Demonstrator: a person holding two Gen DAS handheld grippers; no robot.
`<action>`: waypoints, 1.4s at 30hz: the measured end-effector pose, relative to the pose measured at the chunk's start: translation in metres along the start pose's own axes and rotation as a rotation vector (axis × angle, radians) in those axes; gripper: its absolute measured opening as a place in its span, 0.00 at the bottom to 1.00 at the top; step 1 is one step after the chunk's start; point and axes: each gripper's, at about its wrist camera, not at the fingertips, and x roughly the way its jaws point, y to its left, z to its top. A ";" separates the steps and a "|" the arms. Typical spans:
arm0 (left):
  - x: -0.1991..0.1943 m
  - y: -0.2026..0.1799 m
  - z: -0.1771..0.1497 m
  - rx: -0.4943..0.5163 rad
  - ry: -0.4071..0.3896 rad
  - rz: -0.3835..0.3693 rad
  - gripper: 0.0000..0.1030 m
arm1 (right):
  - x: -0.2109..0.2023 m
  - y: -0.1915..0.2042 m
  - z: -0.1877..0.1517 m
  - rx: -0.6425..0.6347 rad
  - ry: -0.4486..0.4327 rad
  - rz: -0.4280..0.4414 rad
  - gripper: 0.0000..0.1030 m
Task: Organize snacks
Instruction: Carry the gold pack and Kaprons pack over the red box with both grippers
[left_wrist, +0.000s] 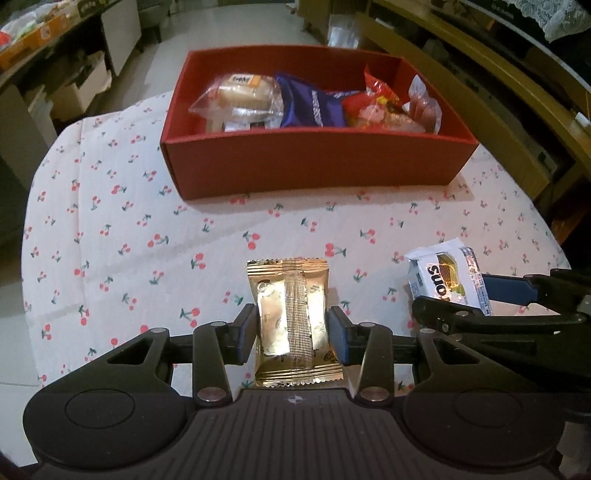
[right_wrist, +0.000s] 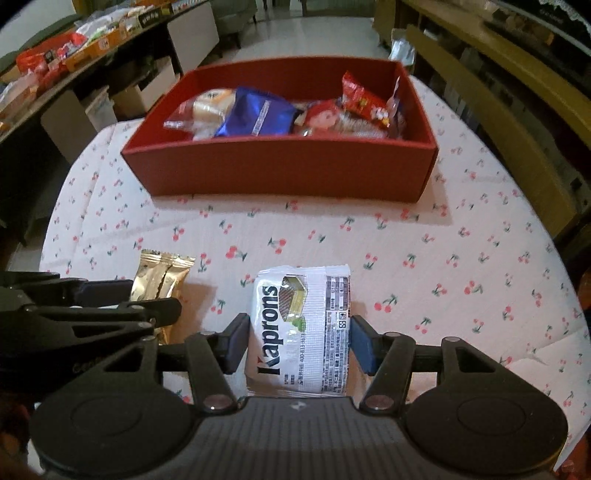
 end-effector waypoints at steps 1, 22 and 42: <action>0.000 0.000 0.001 0.000 -0.004 0.001 0.48 | -0.001 -0.001 0.001 0.002 -0.006 0.000 0.75; -0.019 -0.010 0.027 0.019 -0.116 0.016 0.48 | -0.021 -0.011 0.020 0.048 -0.129 -0.008 0.75; -0.020 -0.012 0.034 0.015 -0.135 0.013 0.48 | -0.023 -0.015 0.025 0.054 -0.153 -0.015 0.75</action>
